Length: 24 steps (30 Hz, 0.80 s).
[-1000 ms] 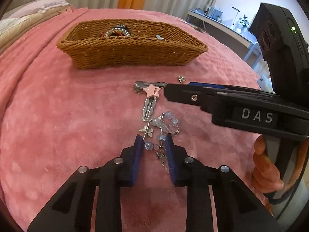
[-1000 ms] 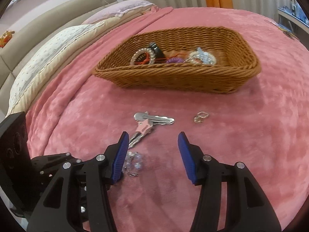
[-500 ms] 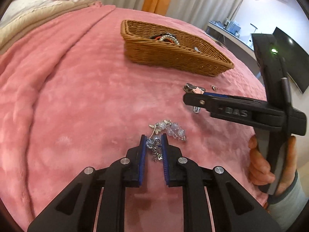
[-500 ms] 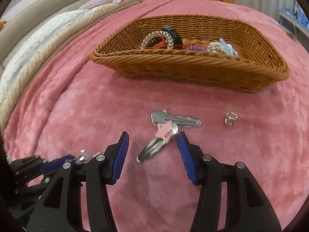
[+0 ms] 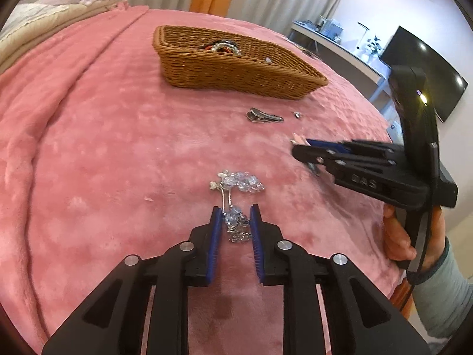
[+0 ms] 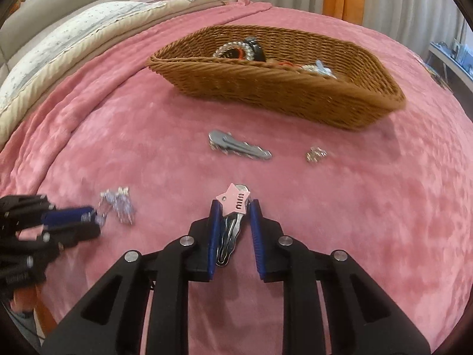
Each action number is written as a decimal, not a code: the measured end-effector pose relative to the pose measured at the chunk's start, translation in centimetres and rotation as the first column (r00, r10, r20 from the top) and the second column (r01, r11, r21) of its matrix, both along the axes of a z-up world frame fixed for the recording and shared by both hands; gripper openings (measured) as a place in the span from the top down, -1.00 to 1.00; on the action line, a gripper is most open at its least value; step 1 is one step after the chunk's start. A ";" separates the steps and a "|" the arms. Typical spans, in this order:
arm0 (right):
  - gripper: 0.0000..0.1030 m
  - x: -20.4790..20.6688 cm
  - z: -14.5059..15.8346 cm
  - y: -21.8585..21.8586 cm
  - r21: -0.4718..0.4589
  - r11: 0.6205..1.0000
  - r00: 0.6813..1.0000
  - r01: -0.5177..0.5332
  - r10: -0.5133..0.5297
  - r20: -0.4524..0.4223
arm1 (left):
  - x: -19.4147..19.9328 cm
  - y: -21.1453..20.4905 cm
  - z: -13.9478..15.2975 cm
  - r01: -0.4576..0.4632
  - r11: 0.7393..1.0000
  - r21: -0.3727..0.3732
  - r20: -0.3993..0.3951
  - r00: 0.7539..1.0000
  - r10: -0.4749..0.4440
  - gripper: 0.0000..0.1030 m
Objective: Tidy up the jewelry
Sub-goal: 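Carry the bracelet and keychain into the basket and open both grippers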
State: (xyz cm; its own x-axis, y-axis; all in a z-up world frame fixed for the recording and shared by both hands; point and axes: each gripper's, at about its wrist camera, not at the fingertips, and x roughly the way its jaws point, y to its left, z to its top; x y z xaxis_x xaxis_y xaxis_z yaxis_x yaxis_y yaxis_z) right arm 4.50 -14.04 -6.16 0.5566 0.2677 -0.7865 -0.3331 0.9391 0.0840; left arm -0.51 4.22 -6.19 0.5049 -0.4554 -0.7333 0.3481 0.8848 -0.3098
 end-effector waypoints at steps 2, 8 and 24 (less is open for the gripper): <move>0.65 -0.3 0.0 -0.2 0.016 1.000 1.000 -0.007 0.007 0.004 | 0.3 0.1 0.1 -0.020 1.000 -0.005 0.002 1.000 0.020 0.43; 0.65 -0.6 0.0 -0.5 0.018 1.000 1.000 -0.008 0.008 0.013 | 0.8 -1.8 0.1 -0.056 0.992 0.115 0.040 0.998 0.052 0.16; 0.65 -2.8 4.2 -2.8 0.116 0.993 0.992 -0.013 -0.002 0.129 | 0.5 -0.8 3.1 0.001 0.999 -0.055 0.146 0.989 0.007 0.87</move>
State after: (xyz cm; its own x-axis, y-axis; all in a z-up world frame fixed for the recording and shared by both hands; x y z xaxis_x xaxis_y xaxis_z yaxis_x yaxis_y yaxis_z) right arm 1.71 -16.82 -1.97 0.6494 0.3565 -0.6717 -0.3530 0.9237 0.1489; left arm -0.06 3.39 -3.08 0.6061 -0.4912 -0.6256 0.3910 0.8689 -0.3035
